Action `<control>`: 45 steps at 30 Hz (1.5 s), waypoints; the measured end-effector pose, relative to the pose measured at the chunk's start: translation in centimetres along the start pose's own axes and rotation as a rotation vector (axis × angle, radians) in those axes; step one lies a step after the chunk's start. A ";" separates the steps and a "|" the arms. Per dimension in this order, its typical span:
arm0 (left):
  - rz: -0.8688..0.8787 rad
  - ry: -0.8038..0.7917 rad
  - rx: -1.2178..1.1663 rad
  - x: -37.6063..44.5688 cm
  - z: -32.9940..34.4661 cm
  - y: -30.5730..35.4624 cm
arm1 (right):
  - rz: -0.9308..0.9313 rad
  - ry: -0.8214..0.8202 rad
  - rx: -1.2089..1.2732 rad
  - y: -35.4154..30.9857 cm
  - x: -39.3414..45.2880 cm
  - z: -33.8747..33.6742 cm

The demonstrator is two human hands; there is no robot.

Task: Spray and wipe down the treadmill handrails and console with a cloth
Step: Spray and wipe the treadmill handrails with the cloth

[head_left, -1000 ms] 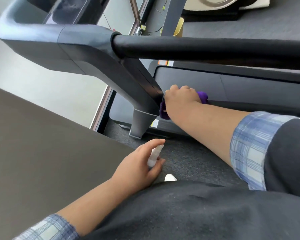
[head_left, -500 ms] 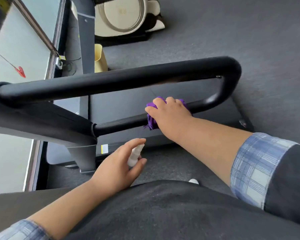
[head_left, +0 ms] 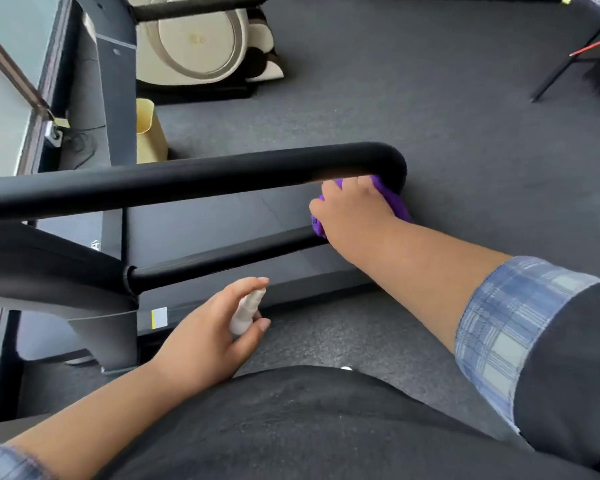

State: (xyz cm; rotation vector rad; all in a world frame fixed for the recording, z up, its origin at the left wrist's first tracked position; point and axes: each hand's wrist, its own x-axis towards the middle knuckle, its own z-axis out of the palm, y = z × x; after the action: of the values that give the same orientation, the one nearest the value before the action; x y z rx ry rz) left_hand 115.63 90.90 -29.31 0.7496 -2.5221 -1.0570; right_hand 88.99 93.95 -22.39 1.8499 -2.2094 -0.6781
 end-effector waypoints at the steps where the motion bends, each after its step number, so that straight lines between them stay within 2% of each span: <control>1: -0.012 -0.003 -0.003 -0.2 -0.1 -0.1 | 0.040 0.015 0.115 -0.4 -0.1 1.0; 3: -0.030 -0.009 0.003 -0.7 -0.3 -0.5 | 0.121 0.068 0.311 -1.2 -0.2 2.9; 6: -0.047 -0.005 0.001 -2.0 -0.9 -1.3 | 0.210 0.184 0.439 -2.1 0.7 4.9; 11: -0.075 0.014 -0.024 -3.5 -1.5 -2.7 | 0.330 0.199 0.580 -5.0 2.0 4.0; 13: -0.077 0.006 -0.022 -3.6 -1.7 -2.6 | 0.283 0.217 0.626 -7.1 2.1 2.8; 18: -0.064 -0.009 0.021 -3.4 -1.9 -2.2 | -0.054 0.144 0.738 -13.2 2.1 1.4; 21: -0.063 -0.017 0.010 -3.3 -1.9 -2.1 | -0.051 0.113 0.730 -10.5 1.8 2.4; 26: -0.052 -0.035 0.010 -4.1 -1.9 -2.6 | 0.170 0.172 0.701 -4.8 0.8 3.6; 31: -0.083 -0.022 0.007 -5.1 -2.9 -3.1 | 0.275 0.217 0.719 -5.9 -0.1 5.7; 37: -0.152 0.006 0.054 -7.4 -4.3 -4.3 | 0.114 0.294 0.767 -12.3 1.6 4.1; 40: -0.177 0.000 0.088 -8.7 -4.9 -4.4 | -0.051 0.277 0.772 -17.6 3.1 2.0; 43: -0.215 0.002 0.167 -9.5 -5.7 -4.7 | -0.252 0.179 0.677 -22.6 4.1 -0.7; 45: -0.203 0.013 0.219 -9.5 -6.3 -4.9 | -0.322 0.168 0.563 -23.4 4.4 -1.1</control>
State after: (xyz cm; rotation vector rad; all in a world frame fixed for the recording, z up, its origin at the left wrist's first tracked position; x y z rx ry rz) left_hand 127.99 89.89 -29.29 1.0886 -2.6218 -0.8380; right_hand 109.24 86.62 -32.64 2.4492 -2.1560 0.0880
